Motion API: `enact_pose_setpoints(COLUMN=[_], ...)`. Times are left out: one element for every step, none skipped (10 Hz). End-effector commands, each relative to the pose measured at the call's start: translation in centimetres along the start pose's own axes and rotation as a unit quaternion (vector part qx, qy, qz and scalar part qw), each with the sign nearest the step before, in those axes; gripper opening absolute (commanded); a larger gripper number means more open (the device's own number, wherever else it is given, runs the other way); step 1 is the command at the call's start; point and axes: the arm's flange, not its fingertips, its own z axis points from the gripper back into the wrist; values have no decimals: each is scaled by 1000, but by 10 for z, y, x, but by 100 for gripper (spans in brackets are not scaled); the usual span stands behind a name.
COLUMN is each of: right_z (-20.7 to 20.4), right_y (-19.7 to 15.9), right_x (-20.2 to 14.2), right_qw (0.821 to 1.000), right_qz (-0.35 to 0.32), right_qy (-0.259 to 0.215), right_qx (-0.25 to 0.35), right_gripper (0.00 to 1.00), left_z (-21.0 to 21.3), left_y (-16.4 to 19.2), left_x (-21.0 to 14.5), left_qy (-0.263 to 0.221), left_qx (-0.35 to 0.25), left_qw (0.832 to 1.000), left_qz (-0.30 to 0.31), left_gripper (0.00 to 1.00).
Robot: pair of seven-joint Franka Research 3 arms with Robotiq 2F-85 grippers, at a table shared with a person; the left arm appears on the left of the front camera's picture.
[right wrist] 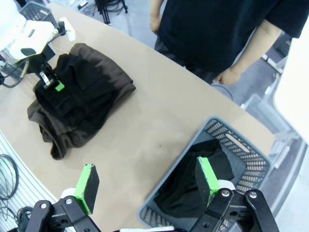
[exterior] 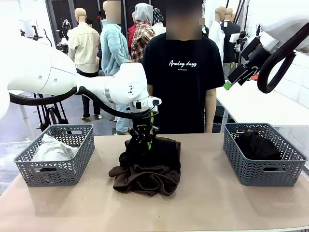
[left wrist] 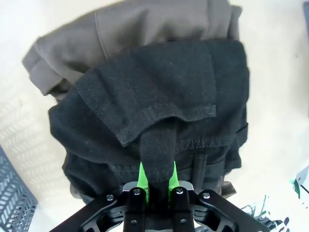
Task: Sort the tops and bottoms.
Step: Lift clothes from the center of the table with your left hand.
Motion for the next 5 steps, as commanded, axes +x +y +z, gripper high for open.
enact_pose_setpoints(right_z=[0, 0, 0, 0, 0], right_y=[0, 0, 0, 0, 0], right_x=[3, 3, 3, 3, 3], right_qw=[1000, 1000, 1000, 1000, 1000], right_qz=[-7, -7, -7, -7, -7], right_qy=[9, 9, 9, 9, 9], right_qx=[-7, -7, -7, -7, -7], right_gripper=[100, 100, 100, 100, 100], left_z=[84, 126, 155, 177, 198], left_y=[-13, -26, -41, -52, -58], left_x=[-20, -29, -40, -49, -57], left_qy=[-110, -169, -204, -205, -208], left_qx=[71, 109, 115, 87, 83], left_qw=[991, 978, 970, 971, 969], left_qz=[-32, -49, -64, -87, -106], left_gripper=[0, 0, 0, 0, 0])
